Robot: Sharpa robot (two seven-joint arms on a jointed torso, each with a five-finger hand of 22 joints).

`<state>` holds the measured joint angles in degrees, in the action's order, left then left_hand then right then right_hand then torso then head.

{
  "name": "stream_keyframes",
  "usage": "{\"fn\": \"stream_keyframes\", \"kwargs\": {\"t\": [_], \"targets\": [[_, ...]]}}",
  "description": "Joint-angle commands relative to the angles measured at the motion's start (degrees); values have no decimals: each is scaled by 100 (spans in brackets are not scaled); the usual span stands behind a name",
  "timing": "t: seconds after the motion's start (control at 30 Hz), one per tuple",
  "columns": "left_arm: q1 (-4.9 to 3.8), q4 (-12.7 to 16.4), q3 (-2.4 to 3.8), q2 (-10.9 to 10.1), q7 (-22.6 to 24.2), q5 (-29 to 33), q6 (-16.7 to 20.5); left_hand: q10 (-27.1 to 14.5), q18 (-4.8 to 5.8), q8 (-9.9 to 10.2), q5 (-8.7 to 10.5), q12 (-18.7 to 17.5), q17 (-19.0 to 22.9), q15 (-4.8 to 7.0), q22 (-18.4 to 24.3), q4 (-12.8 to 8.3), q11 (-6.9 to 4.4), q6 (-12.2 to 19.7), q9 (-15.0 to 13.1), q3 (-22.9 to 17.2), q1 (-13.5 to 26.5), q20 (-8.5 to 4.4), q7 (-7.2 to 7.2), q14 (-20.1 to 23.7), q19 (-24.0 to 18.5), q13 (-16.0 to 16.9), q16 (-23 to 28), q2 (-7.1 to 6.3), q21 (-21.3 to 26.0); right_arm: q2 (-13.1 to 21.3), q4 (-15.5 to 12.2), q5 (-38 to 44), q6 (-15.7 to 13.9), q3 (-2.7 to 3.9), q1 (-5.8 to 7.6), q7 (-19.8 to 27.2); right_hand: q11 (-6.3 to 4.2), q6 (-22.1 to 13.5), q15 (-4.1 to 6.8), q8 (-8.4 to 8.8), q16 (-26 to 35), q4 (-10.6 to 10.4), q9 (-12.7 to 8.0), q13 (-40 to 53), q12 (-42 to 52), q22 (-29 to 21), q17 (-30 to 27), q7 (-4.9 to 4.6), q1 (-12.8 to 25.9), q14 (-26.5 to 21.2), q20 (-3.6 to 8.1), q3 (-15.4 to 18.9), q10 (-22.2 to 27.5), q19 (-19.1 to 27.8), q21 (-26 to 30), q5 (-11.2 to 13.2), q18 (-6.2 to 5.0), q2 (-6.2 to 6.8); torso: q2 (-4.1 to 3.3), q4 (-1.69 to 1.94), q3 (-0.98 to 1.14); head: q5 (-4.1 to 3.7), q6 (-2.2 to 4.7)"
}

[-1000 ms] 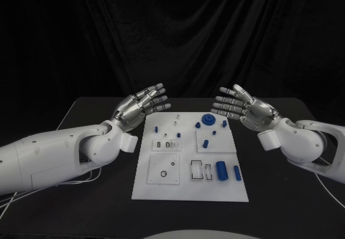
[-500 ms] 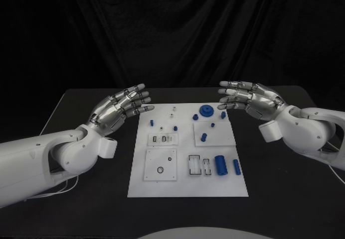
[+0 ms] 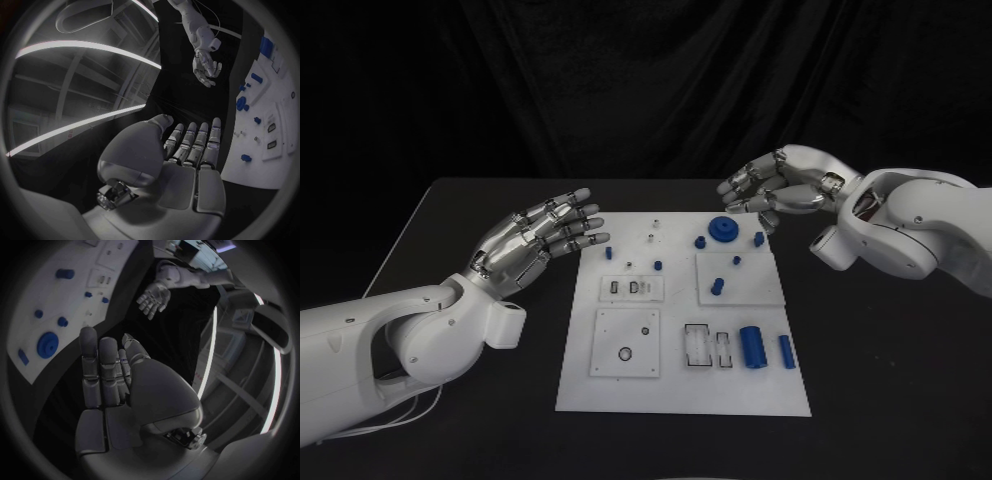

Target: Assemble the parts on the task board

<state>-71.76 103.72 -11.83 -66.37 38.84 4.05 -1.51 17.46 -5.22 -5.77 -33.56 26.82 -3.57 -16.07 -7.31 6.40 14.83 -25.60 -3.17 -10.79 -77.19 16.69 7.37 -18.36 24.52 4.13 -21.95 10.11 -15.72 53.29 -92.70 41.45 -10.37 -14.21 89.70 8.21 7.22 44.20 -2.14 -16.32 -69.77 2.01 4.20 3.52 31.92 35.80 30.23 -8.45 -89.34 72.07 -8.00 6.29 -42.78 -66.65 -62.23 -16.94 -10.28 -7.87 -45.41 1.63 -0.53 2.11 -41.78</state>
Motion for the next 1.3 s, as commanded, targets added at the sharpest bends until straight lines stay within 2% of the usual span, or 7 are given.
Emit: {"fn": "stream_keyframes", "kwargs": {"t": [0.03,0.33,0.67,0.7,0.87,1.03,1.3], "targets": [[-5,72,4,-47,1438,-11,16,20,47,-41,-24,37,-9,8,5,-1,19,-39,-7,-35,58,-9,4,-35,43,5,-21,16,-32,-118,-13,2855,-206,2,57,-1204,-32,242,27,176,-354,-83,14,0,-340,720,735,73,53,345,24,-212,-271,-324,-475,107,164,159,-144,42,-48,-17,39],[-5,125,10,-134,1473,10,-2,30,57,-48,-47,48,-8,7,8,-19,23,-72,-10,-79,74,-14,6,-40,39,4,-37,23,-31,-395,-84,5093,-3,2,100,-1826,-84,517,97,345,-519,-257,54,11,-672,1187,1177,190,241,545,76,-401,-468,-501,-752,382,226,408,-291,135,-127,-94,47],[-5,86,11,-125,1475,14,-58,32,68,-47,-60,53,-4,1,15,-29,31,-76,-9,-123,91,-16,14,-32,21,2,-43,38,-21,-511,-30,5830,228,2,28,-1981,-97,571,167,468,-533,-298,63,12,-853,1364,1283,224,286,616,141,-518,-450,-578,-841,446,253,528,-438,254,-202,-219,158],[-5,86,11,-126,1474,15,-61,32,68,-47,-60,54,-4,1,15,-29,31,-76,-9,-124,91,-16,14,-31,20,2,-43,38,-21,-518,-19,5855,222,2,16,-1978,-97,573,168,473,-533,-297,64,12,-862,1361,1288,224,284,618,143,-526,-448,-576,-839,444,253,530,-479,279,-225,-248,197],[-5,88,11,-137,1466,24,-75,32,71,-47,-61,55,-3,-1,17,-34,33,-80,-9,-134,96,-16,16,-28,12,2,-43,37,-16,-542,36,5912,229,1,-30,-1935,-96,546,169,539,-515,-296,58,16,-917,1372,1279,217,279,617,149,-587,-454,-573,-838,416,256,557,-549,315,-268,-267,253],[-5,82,10,-152,1459,67,-86,32,76,-45,-62,57,-3,-4,22,-40,37,-78,-9,-151,105,-16,20,-26,-1,0,-47,37,-9,-550,51,5930,268,1,-65,-1906,-101,470,171,649,-502,-327,42,23,-970,1402,1297,224,327,626,154,-653,-504,-575,-841,454,260,607,-576,343,-281,-249,251],[-4,58,9,-145,1454,90,-104,32,77,-44,-62,57,-2,-6,23,-42,39,-77,-8,-157,107,-17,21,-25,-5,0,-48,37,-6,-561,115,5937,270,1,-147,-1858,-102,379,168,771,-491,-337,27,23,-1028,1433,1315,254,344,633,154,-737,-542,-578,-845,448,263,643,-574,336,-283,-256,236]]}}
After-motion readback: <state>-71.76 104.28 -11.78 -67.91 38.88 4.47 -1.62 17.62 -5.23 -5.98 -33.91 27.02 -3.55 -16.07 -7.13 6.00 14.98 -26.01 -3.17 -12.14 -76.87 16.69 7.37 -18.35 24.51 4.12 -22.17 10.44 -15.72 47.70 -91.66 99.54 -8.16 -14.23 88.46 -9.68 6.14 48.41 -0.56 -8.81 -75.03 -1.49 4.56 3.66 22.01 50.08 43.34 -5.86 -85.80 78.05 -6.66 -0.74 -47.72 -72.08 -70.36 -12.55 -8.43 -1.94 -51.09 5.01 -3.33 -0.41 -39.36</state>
